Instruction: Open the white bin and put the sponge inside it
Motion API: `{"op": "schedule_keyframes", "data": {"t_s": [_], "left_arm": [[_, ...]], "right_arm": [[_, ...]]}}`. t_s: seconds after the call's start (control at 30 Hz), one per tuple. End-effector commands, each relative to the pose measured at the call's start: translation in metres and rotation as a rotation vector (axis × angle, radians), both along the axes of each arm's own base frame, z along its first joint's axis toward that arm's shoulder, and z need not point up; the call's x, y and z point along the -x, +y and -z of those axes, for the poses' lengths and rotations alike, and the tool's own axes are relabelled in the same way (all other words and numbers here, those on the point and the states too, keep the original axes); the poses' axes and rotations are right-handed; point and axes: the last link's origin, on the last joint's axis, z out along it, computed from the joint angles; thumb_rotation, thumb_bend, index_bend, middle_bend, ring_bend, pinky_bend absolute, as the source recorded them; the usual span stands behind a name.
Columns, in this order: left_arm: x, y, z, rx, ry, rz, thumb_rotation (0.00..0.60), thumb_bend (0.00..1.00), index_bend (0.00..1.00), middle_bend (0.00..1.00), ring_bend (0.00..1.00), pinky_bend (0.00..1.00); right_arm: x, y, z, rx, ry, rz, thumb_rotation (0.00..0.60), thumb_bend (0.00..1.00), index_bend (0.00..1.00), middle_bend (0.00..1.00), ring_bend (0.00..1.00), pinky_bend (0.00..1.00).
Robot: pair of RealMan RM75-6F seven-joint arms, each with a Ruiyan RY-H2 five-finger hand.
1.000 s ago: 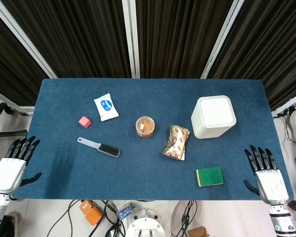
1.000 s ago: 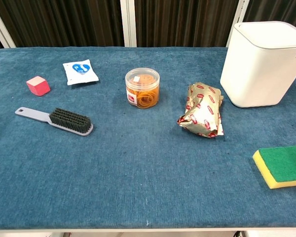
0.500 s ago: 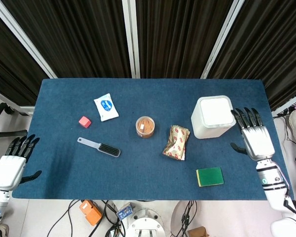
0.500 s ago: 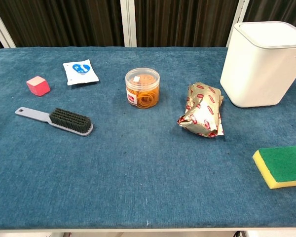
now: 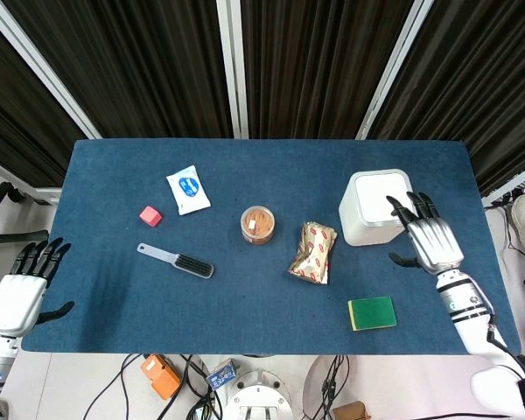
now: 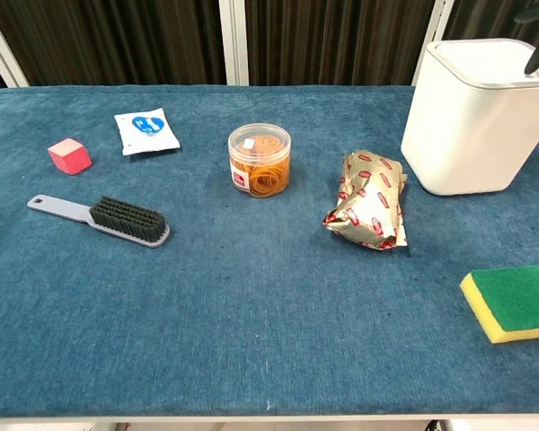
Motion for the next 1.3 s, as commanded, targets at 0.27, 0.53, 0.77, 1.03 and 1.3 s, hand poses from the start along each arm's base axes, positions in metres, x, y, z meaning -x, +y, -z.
{"op": "schedule_keyframes", "data": {"t_s": [0.27, 0.53, 0.77, 1.03, 1.3], "left_arm": [[0.0, 0.0, -0.001, -0.002, -0.001, 0.002, 0.6, 0.1, 0.0, 0.0, 0.0, 0.0], [-0.001, 0.0, 0.0, -0.001, 0.0, 0.003, 0.6, 0.1, 0.0, 0.0, 0.0, 0.0], [-0.001, 0.001, 0.002, 0.003, 0.006, 0.001, 0.6, 0.1, 0.0, 0.0, 0.0, 0.0], [-0.001, 0.001, 0.004, 0.005, 0.011, 0.001, 0.6, 0.1, 0.0, 0.0, 0.0, 0.0], [-0.002, 0.002, 0.006, 0.01, 0.017, -0.002, 0.6, 0.1, 0.0, 0.0, 0.0, 0.0]], "right_arm": [[0.006, 0.001, 0.012, -0.041, 0.034, 0.022, 0.6, 0.31, 0.01, 0.37, 0.06, 0.0], [0.002, 0.006, -0.008, 0.05, -0.021, -0.029, 0.6, 0.31, 0.0, 0.31, 0.06, 0.0], [-0.004, 0.038, -0.04, 0.177, -0.04, -0.161, 0.6, 0.31, 0.0, 0.14, 0.0, 0.0], [0.027, 0.092, -0.028, 0.021, 0.025, -0.137, 0.6, 0.31, 0.0, 0.11, 0.0, 0.0], [0.052, 0.112, 0.017, -0.198, 0.13, -0.097, 0.6, 0.31, 0.0, 0.1, 0.0, 0.0]]}}
